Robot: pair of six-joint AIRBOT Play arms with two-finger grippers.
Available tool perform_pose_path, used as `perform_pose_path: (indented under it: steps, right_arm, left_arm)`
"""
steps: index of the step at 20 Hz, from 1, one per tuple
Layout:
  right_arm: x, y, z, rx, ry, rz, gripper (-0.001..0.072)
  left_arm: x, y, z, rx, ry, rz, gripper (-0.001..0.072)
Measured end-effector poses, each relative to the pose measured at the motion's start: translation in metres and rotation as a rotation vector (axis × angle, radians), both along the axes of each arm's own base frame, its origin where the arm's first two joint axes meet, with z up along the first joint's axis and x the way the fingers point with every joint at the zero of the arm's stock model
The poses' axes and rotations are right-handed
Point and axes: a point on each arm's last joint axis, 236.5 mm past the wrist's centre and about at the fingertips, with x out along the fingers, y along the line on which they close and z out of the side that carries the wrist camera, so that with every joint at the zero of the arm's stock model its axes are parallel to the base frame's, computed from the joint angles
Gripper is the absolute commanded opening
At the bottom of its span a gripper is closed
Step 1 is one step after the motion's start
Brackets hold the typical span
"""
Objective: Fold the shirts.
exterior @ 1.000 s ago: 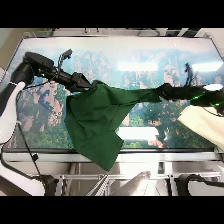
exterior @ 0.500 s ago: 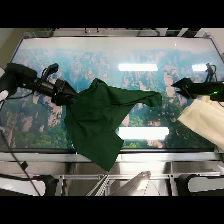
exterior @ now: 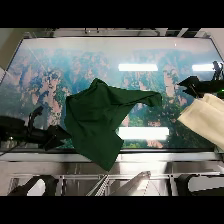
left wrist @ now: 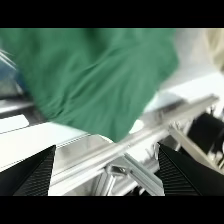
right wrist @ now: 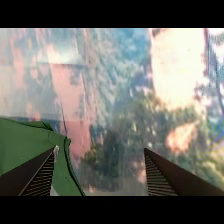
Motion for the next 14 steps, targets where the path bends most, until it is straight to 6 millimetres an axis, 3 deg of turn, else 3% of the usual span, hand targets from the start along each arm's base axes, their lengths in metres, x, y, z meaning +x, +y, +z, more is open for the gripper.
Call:
perform_pose_path:
  steps: [2,14]
  right_arm:
    - [0.001,0.004,-0.001,0.0,0.001,0.009,0.0601]
    - [0.009,0.017,0.008,0.023,-0.05,0.035,0.0574]
  left_arm:
    - [-0.011,-0.001,-0.011,-0.009,0.025,0.069,0.071]
    - [-0.018,-0.022,-0.061,-0.017,0.086,0.313,0.0692]
